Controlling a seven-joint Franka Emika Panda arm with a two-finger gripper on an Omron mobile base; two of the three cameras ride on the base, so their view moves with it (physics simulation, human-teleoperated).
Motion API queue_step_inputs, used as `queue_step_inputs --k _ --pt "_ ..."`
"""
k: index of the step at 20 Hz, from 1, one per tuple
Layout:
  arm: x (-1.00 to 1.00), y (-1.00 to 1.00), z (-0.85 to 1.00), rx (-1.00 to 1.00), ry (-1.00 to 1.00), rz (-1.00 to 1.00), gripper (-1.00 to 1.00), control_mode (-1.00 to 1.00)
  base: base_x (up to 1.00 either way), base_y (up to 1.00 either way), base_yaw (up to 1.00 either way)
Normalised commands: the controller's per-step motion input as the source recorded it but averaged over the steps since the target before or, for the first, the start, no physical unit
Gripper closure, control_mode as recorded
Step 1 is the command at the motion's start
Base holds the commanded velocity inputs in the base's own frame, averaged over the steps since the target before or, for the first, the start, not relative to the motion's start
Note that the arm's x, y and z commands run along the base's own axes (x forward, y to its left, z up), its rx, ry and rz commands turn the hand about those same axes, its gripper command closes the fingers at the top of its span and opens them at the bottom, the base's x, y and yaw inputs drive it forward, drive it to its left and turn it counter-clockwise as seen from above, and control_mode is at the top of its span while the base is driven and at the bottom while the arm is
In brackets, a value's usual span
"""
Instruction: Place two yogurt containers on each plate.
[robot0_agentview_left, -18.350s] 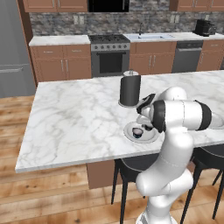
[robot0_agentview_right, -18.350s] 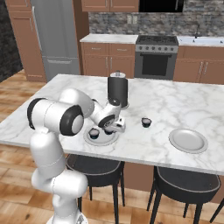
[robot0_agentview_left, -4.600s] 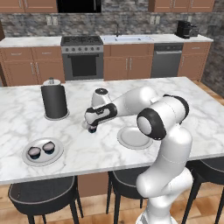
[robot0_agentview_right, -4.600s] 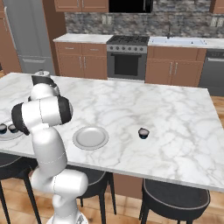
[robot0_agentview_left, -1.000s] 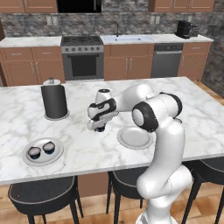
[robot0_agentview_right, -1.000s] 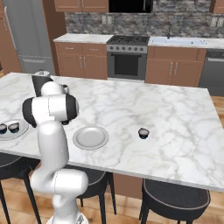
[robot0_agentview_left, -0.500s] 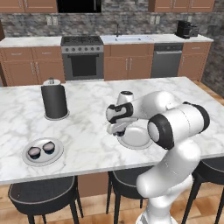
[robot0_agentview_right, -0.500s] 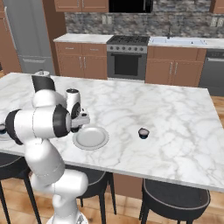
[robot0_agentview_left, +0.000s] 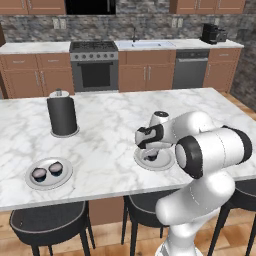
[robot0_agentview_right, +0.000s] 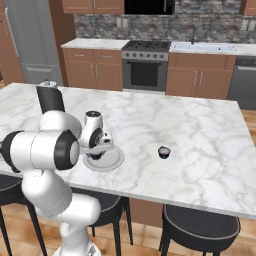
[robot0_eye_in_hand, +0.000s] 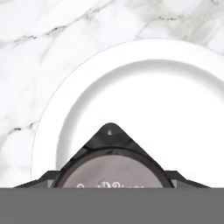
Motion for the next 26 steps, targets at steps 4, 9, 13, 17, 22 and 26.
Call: queue_step_inputs --k 4,9,13,17,22,26 --pt "0.14 -0.12 -0.01 0.0 0.0 0.0 1.0 -1.0 0.0 0.0 0.0" --pt "0.05 -0.04 -0.09 0.05 0.0 0.0 1.0 -1.0 0.0 0.0 0.0" --pt "0.03 0.0 -0.04 0.11 0.0 0.0 1.0 -1.0 0.0 0.0 0.0" --pt "0.0 0.0 -0.05 0.12 0.0 -0.02 1.0 -1.0 0.0 0.0 0.0" --pt "0.0 0.0 -0.05 0.06 -0.01 -0.03 1.0 -1.0 0.0 0.0 0.0" --pt "0.03 0.04 -0.02 0.0 -0.01 -0.03 1.0 -1.0 0.0 0.0 0.0"
